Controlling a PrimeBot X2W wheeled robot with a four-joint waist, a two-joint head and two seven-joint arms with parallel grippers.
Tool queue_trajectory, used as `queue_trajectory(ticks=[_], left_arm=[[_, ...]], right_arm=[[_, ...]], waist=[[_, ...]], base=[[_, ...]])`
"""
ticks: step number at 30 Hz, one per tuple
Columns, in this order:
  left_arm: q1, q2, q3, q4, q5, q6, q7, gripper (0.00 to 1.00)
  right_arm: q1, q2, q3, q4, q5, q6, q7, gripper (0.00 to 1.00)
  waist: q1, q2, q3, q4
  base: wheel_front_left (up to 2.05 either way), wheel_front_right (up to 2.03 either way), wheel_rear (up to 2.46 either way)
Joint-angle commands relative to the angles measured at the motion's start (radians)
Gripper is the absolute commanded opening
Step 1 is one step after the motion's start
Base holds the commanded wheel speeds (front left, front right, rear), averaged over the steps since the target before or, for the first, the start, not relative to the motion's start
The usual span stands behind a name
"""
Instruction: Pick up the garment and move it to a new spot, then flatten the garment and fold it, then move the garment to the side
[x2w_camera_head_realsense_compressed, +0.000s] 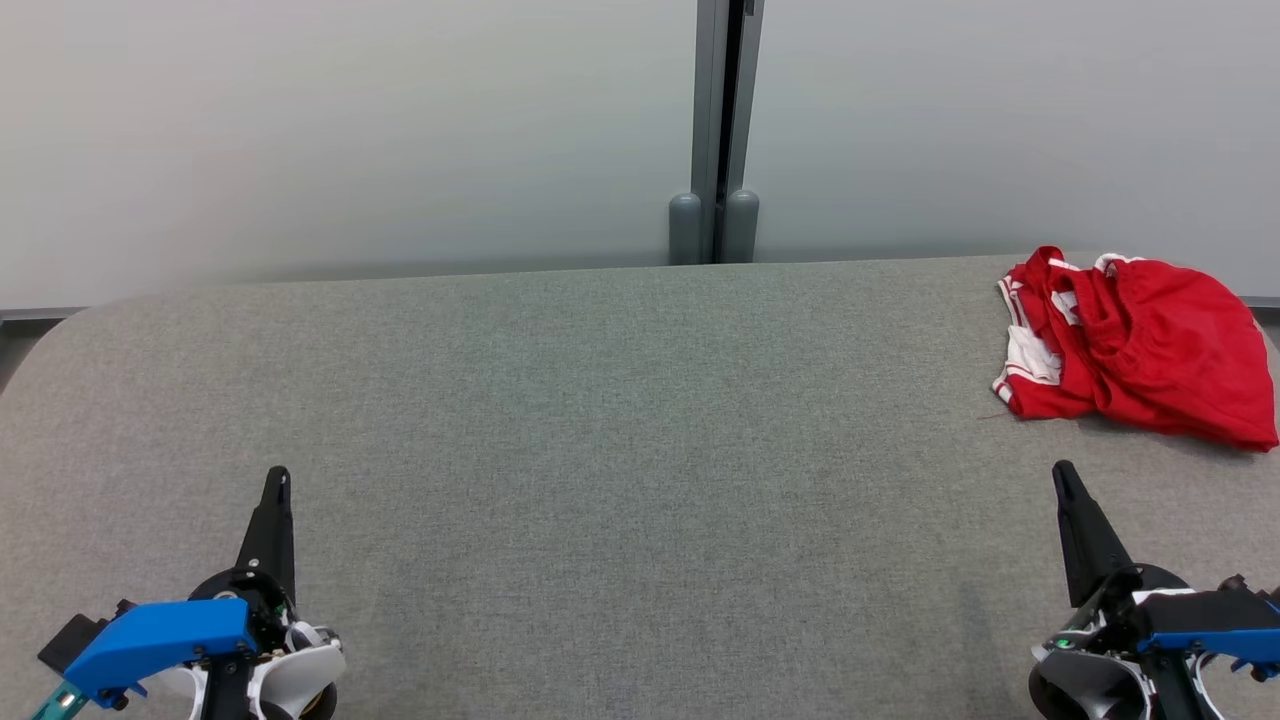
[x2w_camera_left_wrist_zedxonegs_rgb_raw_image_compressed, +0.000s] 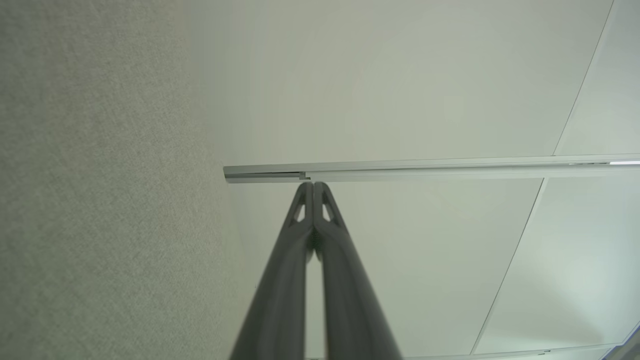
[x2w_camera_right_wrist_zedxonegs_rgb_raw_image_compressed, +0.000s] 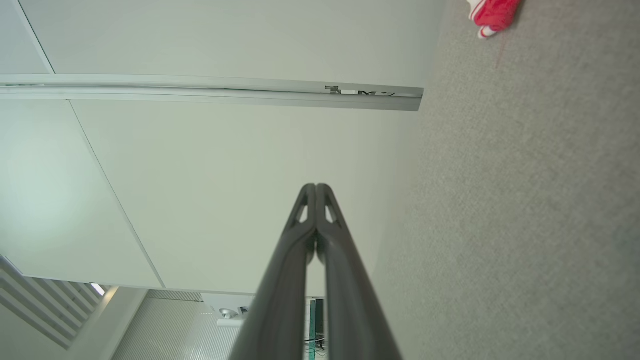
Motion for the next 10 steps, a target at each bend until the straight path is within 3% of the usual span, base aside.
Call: queue_trajectory(ticks=[1, 10], left_arm=[[-0.015, 0.004, 0.003, -0.007, -0.022, -0.003, 0.007, 0.0], [-0.014, 0.004, 0.003, -0.006, -0.027, -0.003, 0.009, 0.0]], right_arm=[[-0.014, 0.001, -0.004, -0.005, 0.023, 0.0, 0.006, 0.0], [-0.015, 0.001, -0.005, -0.006, 0.028, 0.0, 0.009, 0.0]], waist=[[0.0, 0.0001, 0.0, 0.0], [0.0, 0.0001, 0.0, 0.0]], base=[[0.0, 0.0, 0.0], [0.0, 0.0, 0.0]])
